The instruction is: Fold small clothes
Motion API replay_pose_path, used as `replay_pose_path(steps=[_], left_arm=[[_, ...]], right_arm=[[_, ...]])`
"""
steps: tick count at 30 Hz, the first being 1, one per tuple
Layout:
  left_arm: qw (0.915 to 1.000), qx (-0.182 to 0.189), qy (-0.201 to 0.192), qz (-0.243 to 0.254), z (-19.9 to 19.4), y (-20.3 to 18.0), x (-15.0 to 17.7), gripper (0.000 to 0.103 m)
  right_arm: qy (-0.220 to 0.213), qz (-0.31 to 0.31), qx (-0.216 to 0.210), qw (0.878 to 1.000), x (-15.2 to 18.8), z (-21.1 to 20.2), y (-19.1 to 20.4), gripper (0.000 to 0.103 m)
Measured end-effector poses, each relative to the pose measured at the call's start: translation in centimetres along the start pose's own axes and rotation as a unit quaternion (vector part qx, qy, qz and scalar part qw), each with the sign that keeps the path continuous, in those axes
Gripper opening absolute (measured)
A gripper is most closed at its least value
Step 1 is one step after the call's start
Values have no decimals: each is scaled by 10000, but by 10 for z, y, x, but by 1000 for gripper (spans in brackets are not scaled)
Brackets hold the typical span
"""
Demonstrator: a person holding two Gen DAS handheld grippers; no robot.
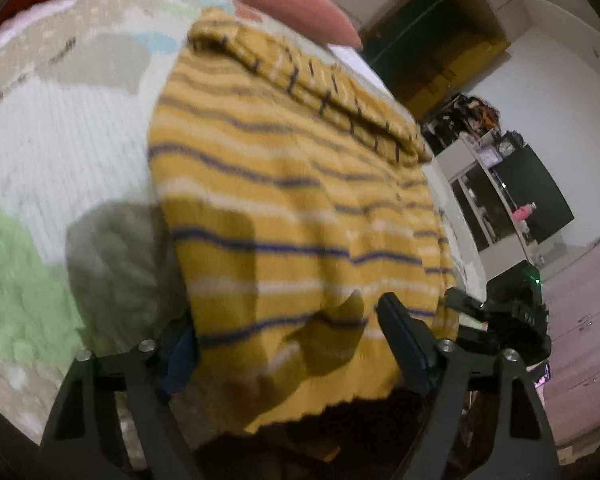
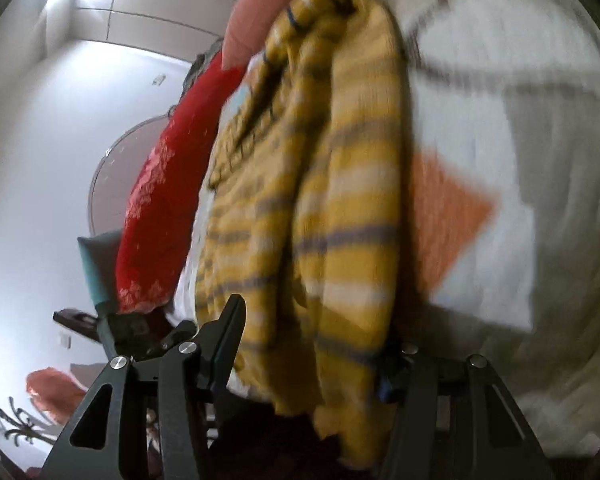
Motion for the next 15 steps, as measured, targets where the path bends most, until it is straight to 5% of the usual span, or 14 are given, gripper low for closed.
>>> replay_pose_path(steps=[3,5,15], left_arm=[[9990,-429,114,-31,0,6,-1,10],[9986,-377,101,-354,-6,15,-6,10],[9974,-519,-402,-290,-72,5,1,9]], right_arm=[[141,0,189,9997,19,13,-3,41],[92,-148,476,9987,24,15,1,14],[-175,-809,702,9941,43,-39,35,9]])
Point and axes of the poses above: each gripper's, at about its wrist camera, not at the fingertips, and z roughly the way its jaws point, y to its left, x to its underside, the point moved 6 cm from there along z, roughly the way its jaws point, and after that the axes turned 1 degree about z, right-handed, at the moved point
